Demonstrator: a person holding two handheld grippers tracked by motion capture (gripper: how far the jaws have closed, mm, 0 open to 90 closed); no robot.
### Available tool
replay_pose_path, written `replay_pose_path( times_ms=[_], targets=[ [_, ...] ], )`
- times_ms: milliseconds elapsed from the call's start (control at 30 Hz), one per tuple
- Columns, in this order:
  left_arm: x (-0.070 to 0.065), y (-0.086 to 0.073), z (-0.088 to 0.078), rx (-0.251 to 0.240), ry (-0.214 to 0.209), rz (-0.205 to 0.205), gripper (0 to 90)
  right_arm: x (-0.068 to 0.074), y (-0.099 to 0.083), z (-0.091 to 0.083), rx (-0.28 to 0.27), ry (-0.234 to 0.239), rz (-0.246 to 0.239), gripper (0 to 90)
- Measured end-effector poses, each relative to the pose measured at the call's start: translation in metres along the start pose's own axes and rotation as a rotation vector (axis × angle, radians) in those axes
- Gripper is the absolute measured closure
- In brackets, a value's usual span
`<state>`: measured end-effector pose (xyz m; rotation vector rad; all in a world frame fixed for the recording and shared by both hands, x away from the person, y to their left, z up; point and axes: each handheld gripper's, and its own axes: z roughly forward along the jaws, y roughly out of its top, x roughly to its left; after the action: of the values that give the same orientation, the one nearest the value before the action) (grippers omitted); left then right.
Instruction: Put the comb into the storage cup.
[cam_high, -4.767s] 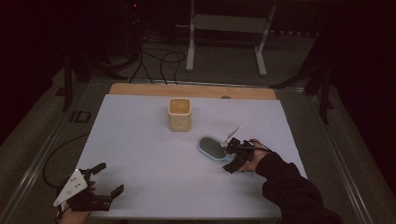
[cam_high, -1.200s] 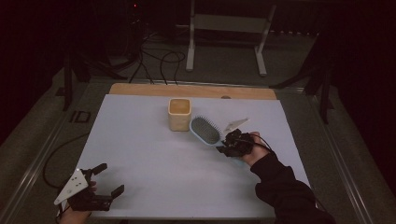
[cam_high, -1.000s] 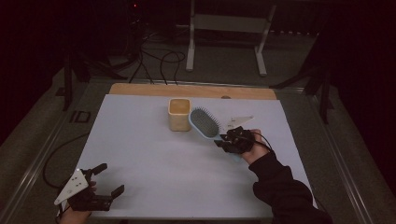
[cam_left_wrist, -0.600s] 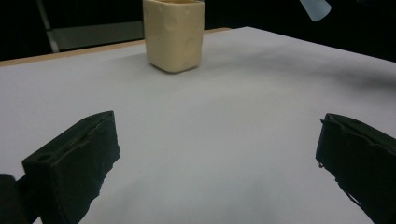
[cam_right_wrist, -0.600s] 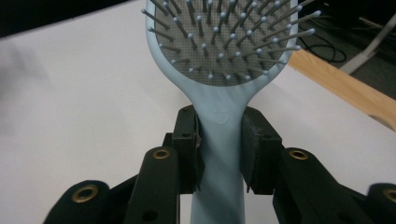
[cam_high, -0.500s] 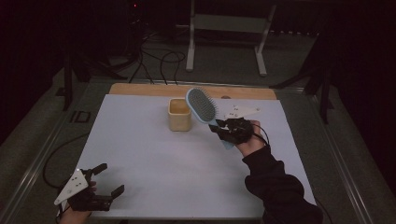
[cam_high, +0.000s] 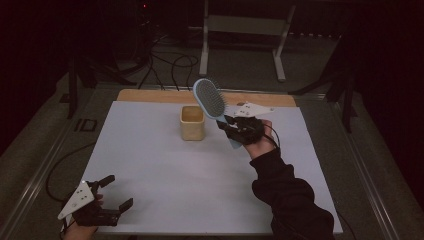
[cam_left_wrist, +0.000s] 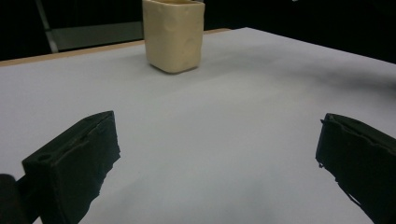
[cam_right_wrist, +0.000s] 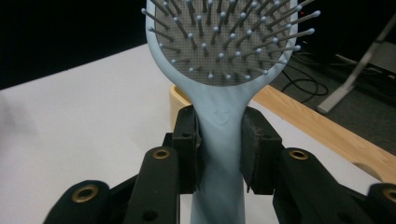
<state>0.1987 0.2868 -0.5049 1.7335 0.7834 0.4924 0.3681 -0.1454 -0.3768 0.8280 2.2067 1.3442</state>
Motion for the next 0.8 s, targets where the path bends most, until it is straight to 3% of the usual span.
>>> replay_pose_path(
  times_ms=[800],
  targets=[
    [0.001,0.0,-0.001,-0.01,-0.006,-0.01,0.0,0.0,0.042,0.021,-0.072,-0.022,-0.015,69.8]
  ],
)
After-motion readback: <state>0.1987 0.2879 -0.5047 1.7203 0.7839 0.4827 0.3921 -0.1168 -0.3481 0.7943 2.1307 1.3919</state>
